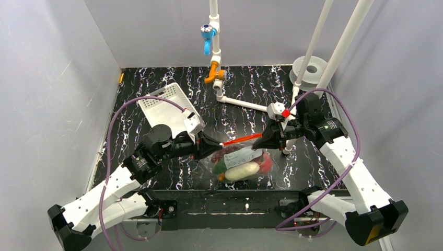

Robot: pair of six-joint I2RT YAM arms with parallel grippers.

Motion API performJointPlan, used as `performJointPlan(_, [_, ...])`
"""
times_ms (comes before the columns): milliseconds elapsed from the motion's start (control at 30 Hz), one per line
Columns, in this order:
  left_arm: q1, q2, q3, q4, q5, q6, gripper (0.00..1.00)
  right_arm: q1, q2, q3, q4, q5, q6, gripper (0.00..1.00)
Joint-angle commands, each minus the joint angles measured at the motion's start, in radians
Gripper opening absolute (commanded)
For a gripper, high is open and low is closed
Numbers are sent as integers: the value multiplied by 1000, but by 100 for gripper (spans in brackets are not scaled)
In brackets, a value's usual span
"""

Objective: Open the zip-top bag and remove the fake food
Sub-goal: Unzip the zipper food storage bag at the center of the board.

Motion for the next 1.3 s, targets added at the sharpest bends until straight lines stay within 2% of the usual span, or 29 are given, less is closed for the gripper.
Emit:
performJointPlan(0, [7,-46,-5,7,-92,-7,0,-30,-35,54,-53,-7,-21,1])
performJointPlan(667, [8,-91,-27,-11,-213,-41,0,-48,-47,51,-81,-6,-64,1])
performJointPlan(1267, [9,-132,-11,-135,-282,18,0,-56,-46,49,-78,-4,-58,1])
